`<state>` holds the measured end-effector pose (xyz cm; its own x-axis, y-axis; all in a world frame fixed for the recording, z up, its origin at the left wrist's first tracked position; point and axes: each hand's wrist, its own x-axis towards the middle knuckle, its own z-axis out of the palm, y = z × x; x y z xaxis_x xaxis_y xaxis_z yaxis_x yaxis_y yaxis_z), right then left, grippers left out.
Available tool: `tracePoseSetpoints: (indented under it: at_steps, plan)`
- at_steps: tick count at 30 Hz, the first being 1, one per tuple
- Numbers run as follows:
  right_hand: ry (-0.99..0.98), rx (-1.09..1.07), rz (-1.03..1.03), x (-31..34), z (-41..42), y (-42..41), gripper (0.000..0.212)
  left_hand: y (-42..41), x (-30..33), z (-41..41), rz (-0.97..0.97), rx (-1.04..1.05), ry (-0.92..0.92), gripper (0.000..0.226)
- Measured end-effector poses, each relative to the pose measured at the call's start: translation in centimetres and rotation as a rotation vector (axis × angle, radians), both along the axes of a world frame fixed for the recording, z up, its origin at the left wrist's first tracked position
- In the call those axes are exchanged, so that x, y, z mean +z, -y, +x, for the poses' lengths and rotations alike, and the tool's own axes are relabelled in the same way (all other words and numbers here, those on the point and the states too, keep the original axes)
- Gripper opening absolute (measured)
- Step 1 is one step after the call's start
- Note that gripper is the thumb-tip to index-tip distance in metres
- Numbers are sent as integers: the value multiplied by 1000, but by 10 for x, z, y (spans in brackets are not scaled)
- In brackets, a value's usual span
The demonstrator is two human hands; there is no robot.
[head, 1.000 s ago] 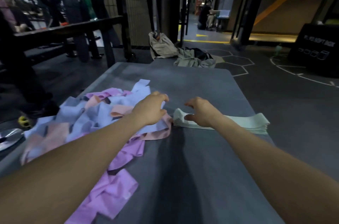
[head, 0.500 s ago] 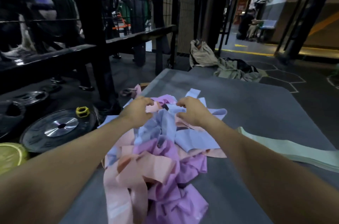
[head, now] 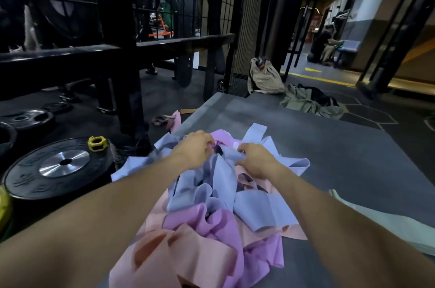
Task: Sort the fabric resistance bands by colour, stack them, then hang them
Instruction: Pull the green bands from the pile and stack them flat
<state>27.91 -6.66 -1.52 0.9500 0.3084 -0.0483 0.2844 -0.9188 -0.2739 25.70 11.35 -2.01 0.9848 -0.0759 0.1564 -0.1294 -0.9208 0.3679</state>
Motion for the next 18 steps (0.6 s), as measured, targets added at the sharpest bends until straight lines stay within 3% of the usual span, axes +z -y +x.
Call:
tracePoseSetpoints:
  at_steps: [4, 9, 13, 16, 18]
  plan:
    - [54, -23, 107, -9, -8, 7, 13, -1, -14, -7, -20, -61, -61, 17]
    - [194, -12, 379, 8, -23, 14, 8, -5, -6, -22, -148, -86, 55, 18]
    - [267, 34, 528, 35, -35, 13, 25, -4, 12, -35, -358, 22, 154, 15]
    - [285, 81, 588, 54, -49, 6, 8, -6, 27, -43, -486, 59, 218, 11]
    - [308, 114, 605, 67, -59, 1, 7, -6, 38, -50, -468, 39, 263, 18]
